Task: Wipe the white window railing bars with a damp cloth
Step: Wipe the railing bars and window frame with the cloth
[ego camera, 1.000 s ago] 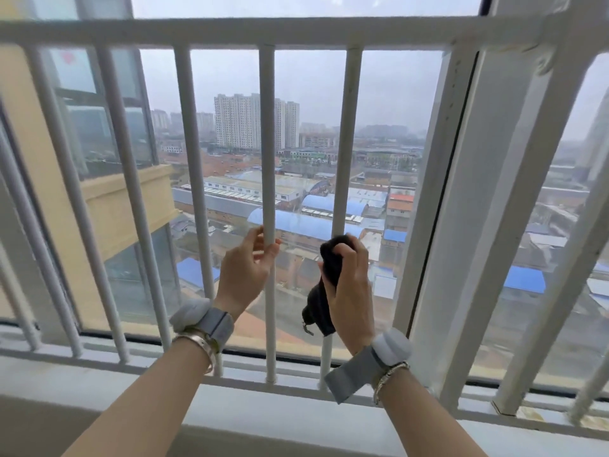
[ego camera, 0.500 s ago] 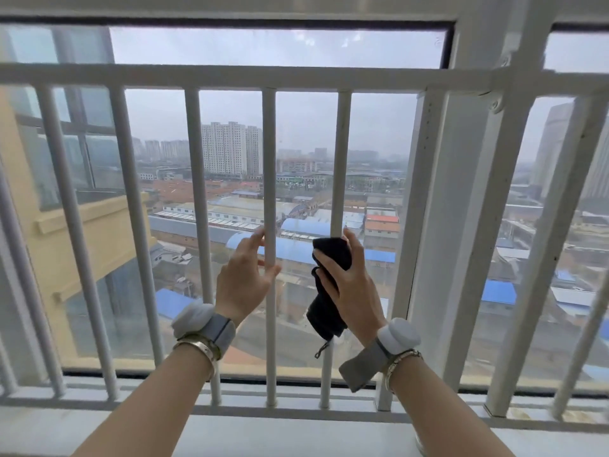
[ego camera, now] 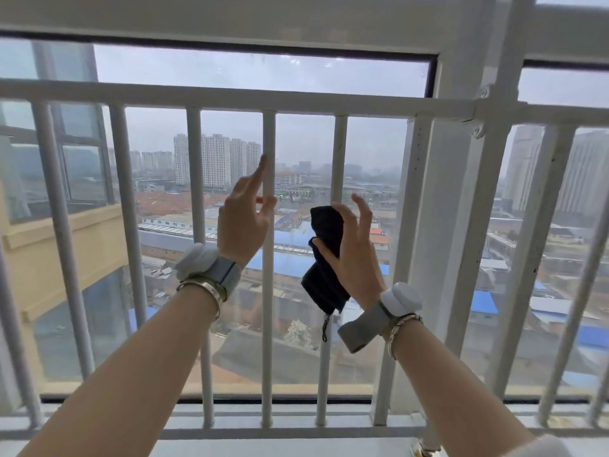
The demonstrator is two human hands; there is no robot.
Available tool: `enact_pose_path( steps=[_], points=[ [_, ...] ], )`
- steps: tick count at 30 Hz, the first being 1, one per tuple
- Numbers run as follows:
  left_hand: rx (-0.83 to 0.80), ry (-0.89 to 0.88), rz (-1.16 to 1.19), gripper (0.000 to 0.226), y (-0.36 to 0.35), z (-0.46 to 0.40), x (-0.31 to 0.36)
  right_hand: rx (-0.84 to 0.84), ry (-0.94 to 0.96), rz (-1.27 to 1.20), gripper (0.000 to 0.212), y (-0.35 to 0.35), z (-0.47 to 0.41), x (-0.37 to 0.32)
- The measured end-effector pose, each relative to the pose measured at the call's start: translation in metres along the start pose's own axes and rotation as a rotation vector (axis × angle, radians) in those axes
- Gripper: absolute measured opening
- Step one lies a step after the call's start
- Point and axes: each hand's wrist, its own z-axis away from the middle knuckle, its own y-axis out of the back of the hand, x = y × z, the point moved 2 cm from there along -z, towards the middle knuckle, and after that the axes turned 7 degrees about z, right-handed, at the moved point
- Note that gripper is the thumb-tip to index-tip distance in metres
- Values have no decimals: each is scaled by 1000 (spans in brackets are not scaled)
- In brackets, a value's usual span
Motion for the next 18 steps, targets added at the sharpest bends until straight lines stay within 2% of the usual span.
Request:
enact_pose_path(
  steps=[7,10,13,15,18],
  points=[
    [-4,4,-20,66,-1,0,-1,141,149,109,25,19,-34,4],
    [5,-5,-23,66,0,0,-1,327,260,211,21,35,-64,0],
    [12,-19,-25,65,-1,0,-1,519,275,315,16,49,-103,-4],
    [16,-28,-19,64,0,0,-1,518,250,313,15,51,-122,-6],
    [20,-28,-11,64,2,0,-1,425,187,252,18,44,-132,-6]
  ],
)
